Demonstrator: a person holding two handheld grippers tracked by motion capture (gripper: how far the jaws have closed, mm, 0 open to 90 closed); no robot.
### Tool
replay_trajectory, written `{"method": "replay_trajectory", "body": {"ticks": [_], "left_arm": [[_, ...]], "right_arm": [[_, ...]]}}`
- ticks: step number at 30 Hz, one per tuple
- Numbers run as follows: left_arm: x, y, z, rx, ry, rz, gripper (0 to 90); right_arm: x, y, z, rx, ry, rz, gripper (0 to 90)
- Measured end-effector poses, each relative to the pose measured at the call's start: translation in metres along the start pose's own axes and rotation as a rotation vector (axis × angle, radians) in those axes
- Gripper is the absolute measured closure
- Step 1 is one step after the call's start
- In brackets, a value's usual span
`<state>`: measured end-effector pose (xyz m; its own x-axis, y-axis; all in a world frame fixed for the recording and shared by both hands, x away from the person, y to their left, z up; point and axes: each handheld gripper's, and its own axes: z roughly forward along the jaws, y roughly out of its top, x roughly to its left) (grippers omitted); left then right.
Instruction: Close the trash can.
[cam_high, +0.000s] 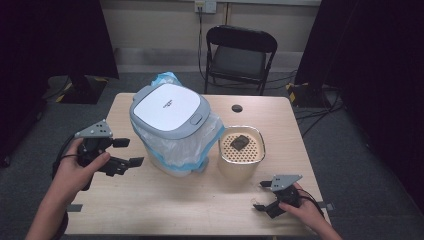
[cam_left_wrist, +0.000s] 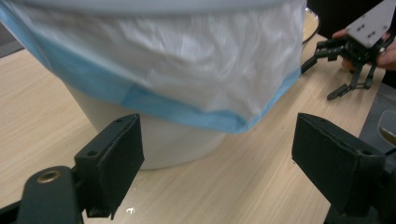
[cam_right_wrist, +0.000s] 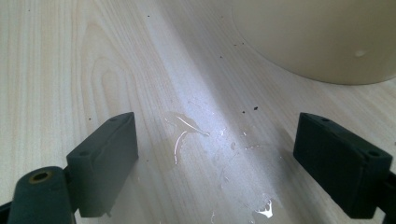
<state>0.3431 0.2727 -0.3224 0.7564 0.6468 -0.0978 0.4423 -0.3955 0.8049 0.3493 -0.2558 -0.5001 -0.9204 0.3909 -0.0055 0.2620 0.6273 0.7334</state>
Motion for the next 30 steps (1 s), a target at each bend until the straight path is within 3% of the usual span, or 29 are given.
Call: {"method": "replay_trajectory", "body": {"ticks": [7,11,24,30], "left_arm": [[-0.003,-0.032,0.020,0.014,-0.013,0.006,16.3],[-0.004,-0.047,0.029,0.014,-0.028,-0.010,16.3],[-0.008,-0.084,0.056,0.026,-0.043,-0.009,16.3],[-0.015,-0.098,0.075,0.051,-0.074,-0.003,16.3]], "right_arm": [[0.000,0.000,0.000,0.000,0.000,0.000,13.3],[0.000,0.000,0.000,0.000,0.000,0.001,13.3],[0.000,0.000,0.000,0.000,0.000,0.001,13.3],[0.000,0.000,0.000,0.000,0.000,0.001,13.3]]}}
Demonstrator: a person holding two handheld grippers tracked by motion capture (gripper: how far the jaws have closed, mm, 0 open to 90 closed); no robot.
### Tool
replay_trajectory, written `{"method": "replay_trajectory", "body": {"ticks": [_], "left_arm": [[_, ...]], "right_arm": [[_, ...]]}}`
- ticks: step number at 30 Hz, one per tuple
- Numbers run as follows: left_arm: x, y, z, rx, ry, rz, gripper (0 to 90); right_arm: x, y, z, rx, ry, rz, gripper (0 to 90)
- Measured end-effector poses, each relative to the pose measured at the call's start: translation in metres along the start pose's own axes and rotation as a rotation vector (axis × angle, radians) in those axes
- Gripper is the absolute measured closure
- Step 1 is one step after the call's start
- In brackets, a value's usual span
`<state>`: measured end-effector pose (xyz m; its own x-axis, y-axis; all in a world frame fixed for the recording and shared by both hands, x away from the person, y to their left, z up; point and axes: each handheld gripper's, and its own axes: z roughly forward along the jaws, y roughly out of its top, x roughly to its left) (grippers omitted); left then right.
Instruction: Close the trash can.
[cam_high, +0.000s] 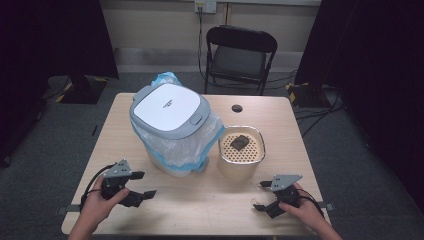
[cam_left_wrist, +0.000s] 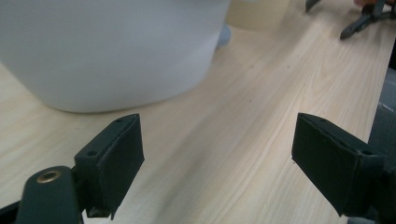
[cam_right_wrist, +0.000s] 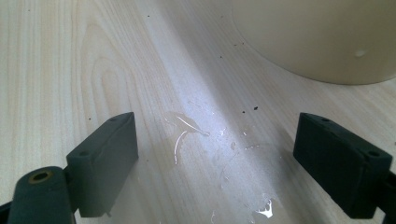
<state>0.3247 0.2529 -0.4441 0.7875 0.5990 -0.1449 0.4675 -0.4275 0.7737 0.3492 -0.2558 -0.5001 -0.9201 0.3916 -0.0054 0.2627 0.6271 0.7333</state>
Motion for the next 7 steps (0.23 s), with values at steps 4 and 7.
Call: {"method": "replay_trajectory", "body": {"ticks": [4,7], "left_arm": [[-0.005,-0.006,0.014,0.028,-0.005,0.037,16.3],[-0.010,-0.009,0.024,0.043,-0.014,0.068,16.3]], "right_arm": [[0.000,0.000,0.000,0.000,0.000,-0.001,13.3],[0.000,0.000,0.000,0.000,-0.001,0.000,13.3]]}}
